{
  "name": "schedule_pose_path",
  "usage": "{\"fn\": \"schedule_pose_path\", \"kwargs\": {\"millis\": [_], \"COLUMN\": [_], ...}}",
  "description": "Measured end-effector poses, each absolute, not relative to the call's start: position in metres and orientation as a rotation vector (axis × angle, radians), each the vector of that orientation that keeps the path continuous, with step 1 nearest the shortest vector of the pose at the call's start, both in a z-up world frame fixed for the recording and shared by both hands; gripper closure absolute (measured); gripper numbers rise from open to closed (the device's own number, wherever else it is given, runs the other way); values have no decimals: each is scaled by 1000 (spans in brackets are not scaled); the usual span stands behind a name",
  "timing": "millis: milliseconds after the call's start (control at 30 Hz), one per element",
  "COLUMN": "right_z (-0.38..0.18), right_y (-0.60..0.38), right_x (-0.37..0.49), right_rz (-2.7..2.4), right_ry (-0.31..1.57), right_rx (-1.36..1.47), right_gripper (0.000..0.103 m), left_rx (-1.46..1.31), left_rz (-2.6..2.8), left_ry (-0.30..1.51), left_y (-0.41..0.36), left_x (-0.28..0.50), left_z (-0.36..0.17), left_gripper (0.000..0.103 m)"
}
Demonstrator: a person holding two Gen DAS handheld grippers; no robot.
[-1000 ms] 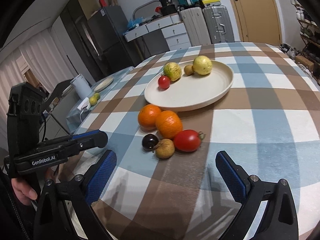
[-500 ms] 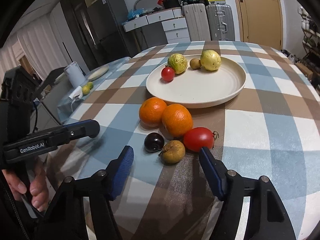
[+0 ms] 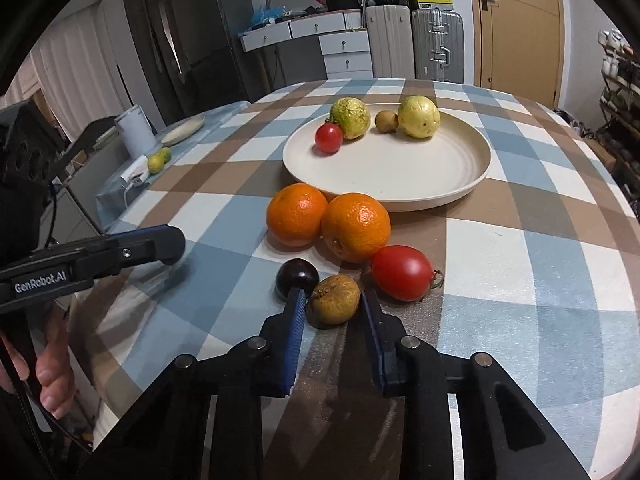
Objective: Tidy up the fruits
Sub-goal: 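Grasp the small brown fruit with the right tool while the left tool holds the plum, then carry the plum and brown fruit over the cream plate and lower them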
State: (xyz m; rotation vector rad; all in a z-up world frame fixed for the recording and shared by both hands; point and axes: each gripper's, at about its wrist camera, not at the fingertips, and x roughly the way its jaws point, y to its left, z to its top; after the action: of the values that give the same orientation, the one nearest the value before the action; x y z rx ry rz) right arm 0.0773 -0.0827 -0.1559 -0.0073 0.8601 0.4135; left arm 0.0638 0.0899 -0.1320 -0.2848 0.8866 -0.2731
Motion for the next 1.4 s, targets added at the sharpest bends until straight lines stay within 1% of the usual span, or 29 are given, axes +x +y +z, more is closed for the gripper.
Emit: {"fn": "schedule_pose_path", "kwargs": {"millis": [267, 367, 633, 833, 1067, 1400], "right_z": [-147, -139, -124, -112, -103, -106], "right_y": [-97, -107, -129, -147, -159, -162], "right_x": [69, 65, 76, 98, 136, 202], "right_rz": [452, 466, 480, 478, 471, 485], "right_ry": [809, 752, 696, 673, 686, 745], "right_rx": [55, 75, 139, 166, 168, 144], "right_gripper": [75, 75, 75, 75, 75, 75], "left_rx": [-251, -240, -221, -206, -173, -143], "left_rz": [-263, -263, -278, -297, -331, -358], "left_ry": [889, 886, 875, 872, 876, 921], "left_y": [80, 75, 58, 39, 14, -11], "left_x": [73, 81, 120, 157, 208, 277], "left_z": [-125, -120, -106, -95, -91, -107], "left_gripper": [81, 81, 81, 81, 81, 81]}}
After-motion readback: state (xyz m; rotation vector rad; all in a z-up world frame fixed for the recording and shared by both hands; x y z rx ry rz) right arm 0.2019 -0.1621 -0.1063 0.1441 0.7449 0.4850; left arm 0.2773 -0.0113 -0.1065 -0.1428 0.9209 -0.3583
